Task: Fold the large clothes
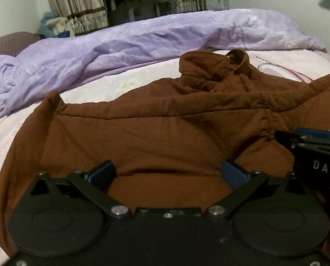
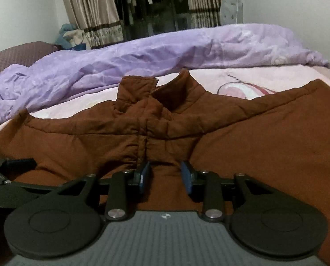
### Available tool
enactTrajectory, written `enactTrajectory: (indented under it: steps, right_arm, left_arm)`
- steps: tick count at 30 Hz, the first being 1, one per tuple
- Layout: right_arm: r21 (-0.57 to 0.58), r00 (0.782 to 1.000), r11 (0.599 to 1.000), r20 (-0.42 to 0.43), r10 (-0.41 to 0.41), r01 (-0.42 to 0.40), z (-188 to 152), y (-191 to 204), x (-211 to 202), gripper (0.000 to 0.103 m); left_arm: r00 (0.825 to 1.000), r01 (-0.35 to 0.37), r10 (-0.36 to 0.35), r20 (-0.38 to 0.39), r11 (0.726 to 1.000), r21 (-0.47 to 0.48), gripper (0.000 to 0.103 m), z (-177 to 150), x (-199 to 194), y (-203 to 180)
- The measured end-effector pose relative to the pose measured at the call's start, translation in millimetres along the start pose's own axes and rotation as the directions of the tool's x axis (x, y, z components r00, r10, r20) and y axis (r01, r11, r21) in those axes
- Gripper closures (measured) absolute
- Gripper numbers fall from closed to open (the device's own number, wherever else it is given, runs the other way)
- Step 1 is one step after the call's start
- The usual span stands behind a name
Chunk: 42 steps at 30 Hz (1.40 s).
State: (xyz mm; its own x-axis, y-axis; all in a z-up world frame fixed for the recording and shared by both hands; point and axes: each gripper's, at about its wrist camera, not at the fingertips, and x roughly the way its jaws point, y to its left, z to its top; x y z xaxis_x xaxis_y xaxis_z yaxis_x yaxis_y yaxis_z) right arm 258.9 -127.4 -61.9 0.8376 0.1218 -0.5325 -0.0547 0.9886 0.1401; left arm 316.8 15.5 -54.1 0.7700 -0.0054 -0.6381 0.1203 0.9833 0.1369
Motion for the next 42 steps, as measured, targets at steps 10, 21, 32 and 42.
enactTrajectory:
  steps: [10,21,32,42]
  right_arm:
    - [-0.011,0.990,0.998,0.127,-0.059,0.061,21.8,3.9,-61.1,0.001]
    - [-0.038,0.980,0.980,0.057,-0.192,0.194,-24.0,-34.3,6.9,0.000]
    - [-0.058,0.983,0.982,0.038,-0.180,0.182,5.7,-35.0,-20.6,0.000]
    - [0.015,0.965,0.966,-0.035,-0.259,0.260,13.8,-140.5,22.8,0.000]
  left_arm:
    - [1.000,-0.014,0.013,-0.022,0.999,-0.048,0.000,10.5,-27.8,-1.6]
    - [0.999,-0.034,0.034,-0.008,0.999,-0.024,0.000,-1.7,-14.4,-7.4]
    - [0.992,-0.077,0.083,0.100,0.995,-0.066,0.000,22.3,-45.4,27.8]
    - [0.981,-0.196,0.195,-0.021,0.972,-0.129,0.000,3.7,45.6,123.2]
